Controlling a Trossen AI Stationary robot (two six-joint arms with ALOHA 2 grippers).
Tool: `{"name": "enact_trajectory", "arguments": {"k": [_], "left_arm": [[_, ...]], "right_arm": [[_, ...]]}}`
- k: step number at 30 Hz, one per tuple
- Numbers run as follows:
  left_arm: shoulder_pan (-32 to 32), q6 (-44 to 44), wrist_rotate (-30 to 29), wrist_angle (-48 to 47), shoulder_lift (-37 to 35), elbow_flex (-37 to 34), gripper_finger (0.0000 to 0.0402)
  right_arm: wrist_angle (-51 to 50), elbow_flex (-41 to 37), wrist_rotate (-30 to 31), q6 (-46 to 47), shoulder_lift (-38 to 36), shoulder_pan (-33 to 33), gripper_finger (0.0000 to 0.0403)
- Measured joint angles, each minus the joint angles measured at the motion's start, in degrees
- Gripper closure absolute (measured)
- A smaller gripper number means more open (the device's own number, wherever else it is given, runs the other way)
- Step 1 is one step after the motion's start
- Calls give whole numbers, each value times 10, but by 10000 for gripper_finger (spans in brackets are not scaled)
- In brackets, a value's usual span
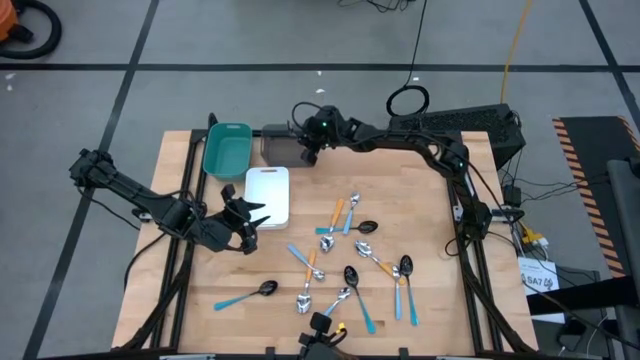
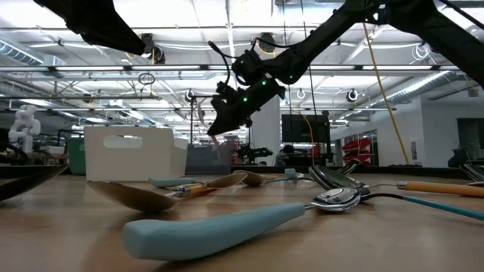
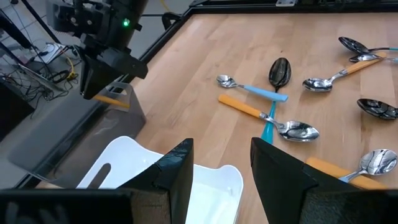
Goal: Sort silverware by color (type)
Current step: Put the top right orange spoon into the black bin, then put the middle left light blue spoon into the white bin
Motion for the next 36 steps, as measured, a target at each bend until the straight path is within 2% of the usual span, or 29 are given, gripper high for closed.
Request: {"name": "enact_trajectory", "arguments": {"k": [21, 36], "left_arm": [[0, 0, 0, -2, 0, 0, 243], [0, 0, 0, -2, 0, 0, 243]], "right_arm": [[-15, 0, 14, -2, 23, -2, 344], [-34, 0, 43, -11, 15, 0, 259]]}}
